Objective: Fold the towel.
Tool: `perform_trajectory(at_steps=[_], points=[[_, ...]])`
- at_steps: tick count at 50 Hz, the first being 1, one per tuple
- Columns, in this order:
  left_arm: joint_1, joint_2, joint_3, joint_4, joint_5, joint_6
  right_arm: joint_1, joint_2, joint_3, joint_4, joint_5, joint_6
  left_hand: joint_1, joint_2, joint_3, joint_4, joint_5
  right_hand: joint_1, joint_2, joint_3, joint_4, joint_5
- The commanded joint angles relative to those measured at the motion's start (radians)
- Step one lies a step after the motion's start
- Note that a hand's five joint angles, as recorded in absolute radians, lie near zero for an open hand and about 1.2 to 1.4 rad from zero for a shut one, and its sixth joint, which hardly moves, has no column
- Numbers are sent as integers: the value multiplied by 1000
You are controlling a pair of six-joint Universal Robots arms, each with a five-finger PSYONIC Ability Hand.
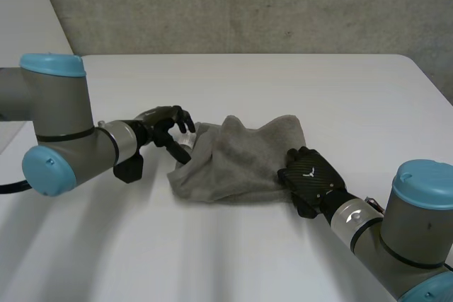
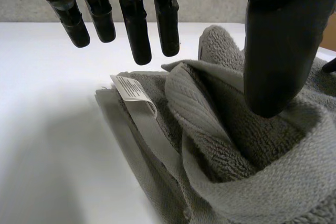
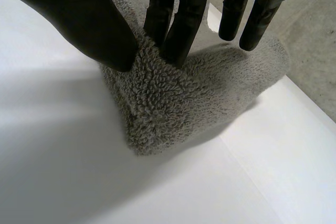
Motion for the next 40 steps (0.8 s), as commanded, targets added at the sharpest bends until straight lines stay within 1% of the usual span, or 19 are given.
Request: perform_trajectory(at_steps=[1, 18, 27, 40], points=[[7, 14, 4, -4, 2, -10, 0, 2, -2, 0, 0, -1, 32, 29, -49, -56, 23, 123, 68, -23, -58, 69], [-10, 36, 27, -5, 2, -74, -1, 5, -3, 0, 0, -1, 35, 32, -49, -56, 26, 123, 68, -23, -58, 69], [-28, -1, 4, -4, -3, -65, -1, 8, -5, 0, 0, -1, 29, 26, -49, -56, 20, 123, 68, -23, -58, 69], [-23, -61, 7, 2, -13, -56, -1, 8, -3, 0, 0, -1, 29, 26, -49, -56, 20, 123, 68, -23, -58, 69]])
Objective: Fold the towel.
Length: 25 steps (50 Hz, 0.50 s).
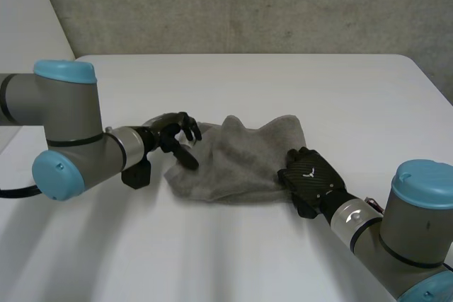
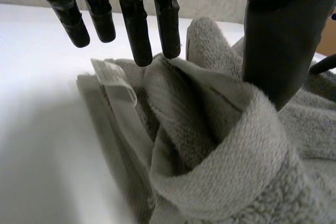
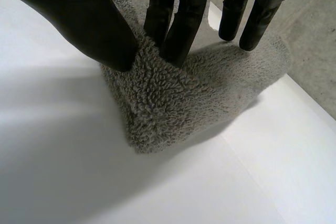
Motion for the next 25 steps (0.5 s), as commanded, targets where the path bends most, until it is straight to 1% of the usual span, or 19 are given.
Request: perform_trajectory(at_steps=[1, 11, 16, 25], points=[[3, -29, 3, 3, -6, 4, 0, 0, 0, 0, 0, -2, 6, 8, -49, -56, 2, 123, 68, -23, -58, 69], [6, -43, 14, 3, -58, 94, 0, 3, 2, 2, 3, -34, 6, 8, -49, -56, 2, 123, 68, -23, -58, 69], [20, -37, 15, 12, -60, 99, -2, 6, 0, 0, 3, -34, 3, 5, -49, -56, -1, 123, 68, -23, -58, 69], [20, -32, 1, 16, -61, 99, 0, 8, 0, 0, 3, -34, -29, -27, -49, -56, -33, 123, 68, -23, -58, 69]])
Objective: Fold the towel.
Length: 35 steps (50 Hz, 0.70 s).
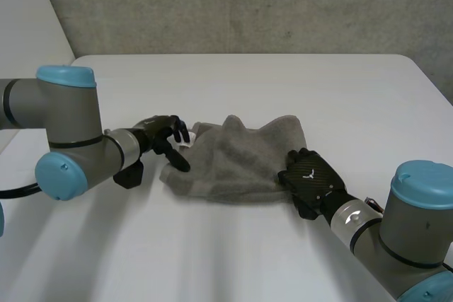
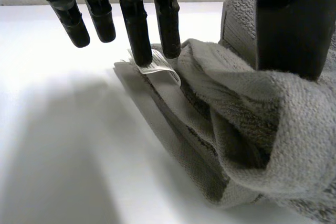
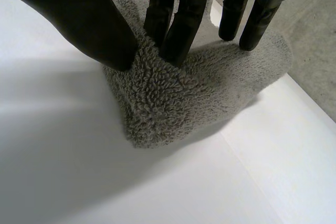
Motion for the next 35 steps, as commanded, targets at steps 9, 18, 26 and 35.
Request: perform_trajectory(at_steps=[9, 18, 26, 35], points=[[-1, -2, -13, 3, 0, -1, -1, 2, 0, 0, 0, 1, -30, -28, -49, -55, -24, 123, 68, -23, -58, 69], [-1, -6, -33, 3, -2, 11, -1, 2, 0, 0, -2, 1, 37, 39, -49, -55, 43, 123, 68, -23, -58, 69], [-4, -19, -33, 3, 0, 63, 1, 11, -2, 1, -2, -1, 293, 295, -49, -55, 299, 123, 68, -23, -58, 69], [-10, -33, -31, 3, 0, 62, -1, 12, 0, 1, -2, -1, 449, 451, -49, -55, 455, 123, 68, -23, -58, 69]])
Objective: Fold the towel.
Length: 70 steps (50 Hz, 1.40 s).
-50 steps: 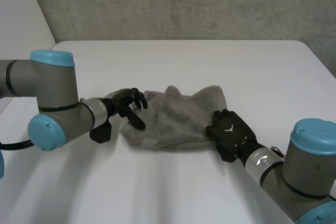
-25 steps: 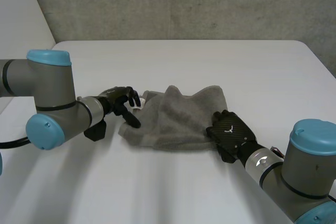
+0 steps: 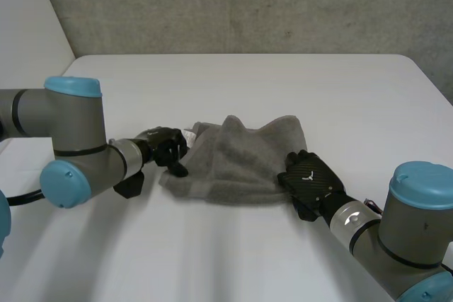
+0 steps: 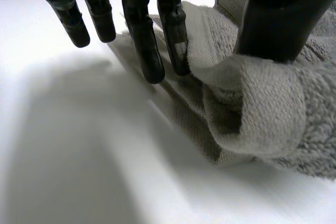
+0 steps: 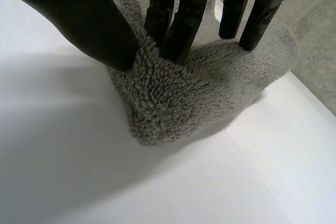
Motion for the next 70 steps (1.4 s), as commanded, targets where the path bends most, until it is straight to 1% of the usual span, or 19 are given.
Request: perform_trajectory(at_steps=[1, 5, 9, 13, 16, 21, 26, 33, 41, 43, 44, 45, 46, 47, 48, 52, 57, 64, 70], points=[[-4, -5, 2, 2, 0, -1, -1, 1, 1, 1, 0, 0, 79, 76, -49, -55, 98, 124, 68, -23, -58, 69], [-4, 13, 11, 3, 0, -9, -1, 1, -1, 1, 0, 0, 200, 196, -49, -55, 218, 124, 68, -23, -58, 69], [0, 38, 14, 23, -1, -14, 0, 1, -1, 1, 0, 0, 224, 220, -49, -55, 242, 124, 68, -23, -58, 69], [8, 56, 7, 101, -30, -26, 0, 1, -1, 1, 0, -2, 338, 334, -49, -55, 356, 124, 68, -23, -58, 69], [9, 55, 2, 129, -55, -27, -1, 1, -1, 1, 2, -8, 350, 346, -49, -55, 368, 124, 68, -23, -58, 69], [40, 47, -39, 163, -139, -30, -1, 1, -1, 1, 2, -12, 353, 349, -49, -55, 371, 124, 68, -23, -58, 69], [81, 64, -111, 182, -149, -30, -1, 1, -1, 2, 2, -17, 353, 349, -49, -55, 371, 124, 68, -23, -58, 69], [85, 104, -176, 215, -147, -30, -1, 4, -7, 13, 0, -19, 347, 343, -49, -55, 365, 124, 68, -23, -58, 69], [60, 133, -187, 209, -144, -32, -3, 3, -7, 13, 20, -15, 235, 232, -49, -55, 253, 124, 68, -23, -58, 69], [20, 142, -188, 207, -144, -30, -4, -9, -7, 13, 23, -8, -16, -19, -49, -55, 2, 124, 68, -23, -58, 69], [20, 142, -188, 207, -144, -30, -6, -22, -5, 13, 29, 0, -17, -21, -49, -55, 1, -485, -541, -23, -58, -540], [0, 162, -191, 207, -144, -30, -6, -22, -5, 13, 29, 0, -70, -73, -49, -55, -51, -492, -547, -23, -58, -546], [-15, 188, -204, 210, -143, -30, -7, -48, -2, 15, 41, 3, -105, -108, -49, -55, -87, -1038, -1094, -23, -58, -1093], [-15, 188, -204, 210, -143, -30, -7, -48, -2, 15, 41, 3, -105, -109, -49, -55, -87, -1043, -1099, -23, -58, -1098], [-26, 211, -214, 216, -143, -30, -10, -94, 1, 19, 63, 9, -146, -150, -49, -55, -128, -1177, -1233, -23, -58, -1152], [-40, 250, -228, 225, -143, -30, -13, -186, 2, 36, 107, 56, -211, -215, -49, -55, -193, -1176, -1231, -23, -58, -1152], [-75, 274, -243, 250, -144, -30, -20, -233, 13, 38, 110, 119, -229, -232, -49, -55, -210, -1173, -1229, -23, -58, -1152], [-89, 287, -282, 258, -144, -32, -21, -247, 56, 38, 106, 156, -243, -247, -49, -55, -225, -1067, -1123, -23, -58, -1122], [-129, 306, -346, 278, -144, -32, -87, -243, 105, 28, 95, 169, -243, -247, -49, -55, -225, -1026, -1082, -23, -58, -1081]])
